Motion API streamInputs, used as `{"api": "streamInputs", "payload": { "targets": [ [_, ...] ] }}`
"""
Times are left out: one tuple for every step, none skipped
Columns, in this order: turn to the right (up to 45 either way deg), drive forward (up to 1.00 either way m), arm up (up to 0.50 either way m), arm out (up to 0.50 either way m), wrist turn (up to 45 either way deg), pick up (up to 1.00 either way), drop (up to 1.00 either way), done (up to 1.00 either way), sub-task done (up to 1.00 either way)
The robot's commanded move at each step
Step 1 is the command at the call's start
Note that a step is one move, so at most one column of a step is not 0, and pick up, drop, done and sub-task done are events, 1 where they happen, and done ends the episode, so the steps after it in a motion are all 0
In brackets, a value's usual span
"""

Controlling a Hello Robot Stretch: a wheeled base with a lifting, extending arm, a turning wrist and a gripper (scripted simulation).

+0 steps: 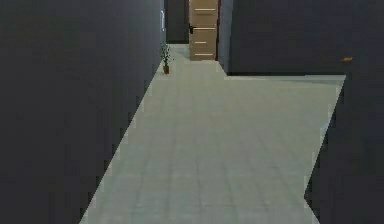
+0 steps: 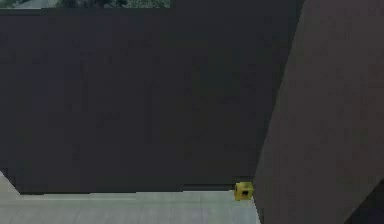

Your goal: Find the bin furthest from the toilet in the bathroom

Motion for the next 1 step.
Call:
{"api": "streamInputs", "payload": {
  "targets": [
    [0.0,0.05,0.00,0.00,0.0,0.00,0.00,0.00,0.00]
  ]
}}
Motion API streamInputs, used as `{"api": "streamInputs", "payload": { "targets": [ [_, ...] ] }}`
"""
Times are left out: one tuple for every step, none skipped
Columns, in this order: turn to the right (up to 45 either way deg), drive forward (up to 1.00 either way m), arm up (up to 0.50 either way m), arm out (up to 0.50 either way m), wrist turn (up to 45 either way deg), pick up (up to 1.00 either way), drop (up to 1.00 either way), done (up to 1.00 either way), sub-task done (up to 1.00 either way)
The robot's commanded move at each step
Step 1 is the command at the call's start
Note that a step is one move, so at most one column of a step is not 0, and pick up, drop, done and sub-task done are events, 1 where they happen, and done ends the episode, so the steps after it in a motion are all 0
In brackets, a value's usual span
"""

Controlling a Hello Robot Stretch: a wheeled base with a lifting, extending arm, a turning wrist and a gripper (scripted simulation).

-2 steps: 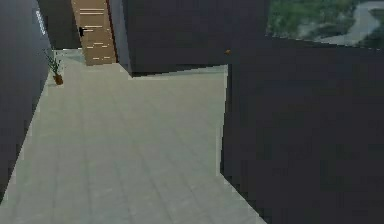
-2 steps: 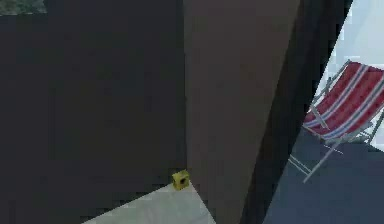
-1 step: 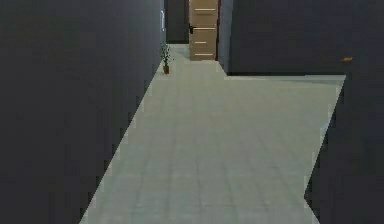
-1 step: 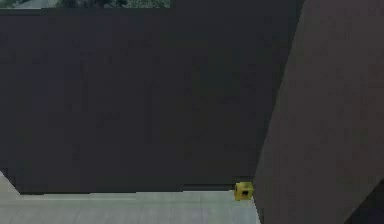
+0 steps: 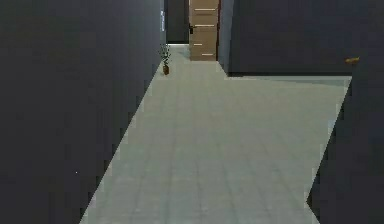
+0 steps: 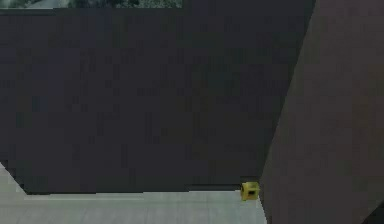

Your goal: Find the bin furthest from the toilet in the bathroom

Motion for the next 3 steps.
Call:
{"api": "streamInputs", "payload": {
  "targets": [
    [0.0,1.00,0.00,0.00,0.0,0.00,0.00,0.00,0.00],
    [0.0,1.00,0.00,0.00,0.0,0.00,0.00,0.00,0.00],
    [0.0,1.00,0.00,0.00,0.0,0.00,0.00,0.00,0.00]
  ]
}}
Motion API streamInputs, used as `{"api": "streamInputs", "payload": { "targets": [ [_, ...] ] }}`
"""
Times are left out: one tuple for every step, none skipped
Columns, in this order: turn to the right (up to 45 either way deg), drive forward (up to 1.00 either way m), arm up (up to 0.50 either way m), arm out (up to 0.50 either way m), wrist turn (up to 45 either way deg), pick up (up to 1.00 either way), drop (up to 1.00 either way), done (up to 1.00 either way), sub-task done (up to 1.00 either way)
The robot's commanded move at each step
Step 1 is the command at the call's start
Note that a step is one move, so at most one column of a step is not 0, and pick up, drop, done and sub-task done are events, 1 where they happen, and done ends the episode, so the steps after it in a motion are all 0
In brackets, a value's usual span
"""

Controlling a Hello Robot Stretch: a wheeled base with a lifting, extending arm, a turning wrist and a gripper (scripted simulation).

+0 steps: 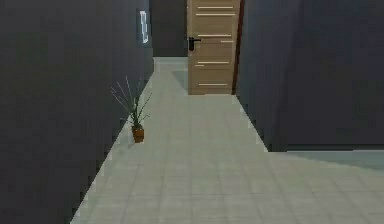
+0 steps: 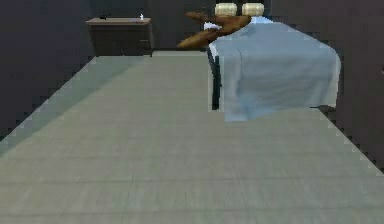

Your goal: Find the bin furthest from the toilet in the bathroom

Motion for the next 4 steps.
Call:
{"api": "streamInputs", "payload": {
  "targets": [
    [0.0,1.00,0.00,0.00,0.0,0.00,0.00,0.00,0.00],
    [0.0,0.95,0.00,0.00,0.0,0.00,0.00,0.00,0.00],
    [0.0,0.60,0.00,0.00,0.0,0.00,0.00,0.00,0.00],
    [-15.0,0.00,0.00,0.00,0.0,0.00,0.00,0.00,0.00]
  ]
}}
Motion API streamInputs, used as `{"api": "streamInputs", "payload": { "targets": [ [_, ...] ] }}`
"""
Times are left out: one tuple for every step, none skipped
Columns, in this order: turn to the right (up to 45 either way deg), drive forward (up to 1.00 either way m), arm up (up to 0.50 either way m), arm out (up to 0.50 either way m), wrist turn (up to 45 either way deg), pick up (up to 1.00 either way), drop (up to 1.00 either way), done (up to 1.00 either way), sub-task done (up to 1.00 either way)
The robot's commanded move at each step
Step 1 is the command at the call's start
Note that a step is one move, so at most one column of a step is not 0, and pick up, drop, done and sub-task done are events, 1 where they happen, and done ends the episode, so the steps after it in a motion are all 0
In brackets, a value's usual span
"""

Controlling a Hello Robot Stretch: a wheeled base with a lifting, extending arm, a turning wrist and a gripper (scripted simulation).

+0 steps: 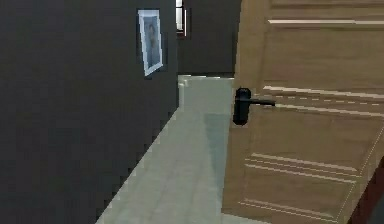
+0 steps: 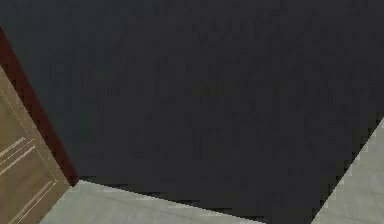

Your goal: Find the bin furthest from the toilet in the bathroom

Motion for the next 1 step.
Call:
{"api": "streamInputs", "payload": {
  "targets": [
    [0.0,0.45,0.00,0.00,0.0,0.00,0.00,0.00,0.00]
  ]
}}
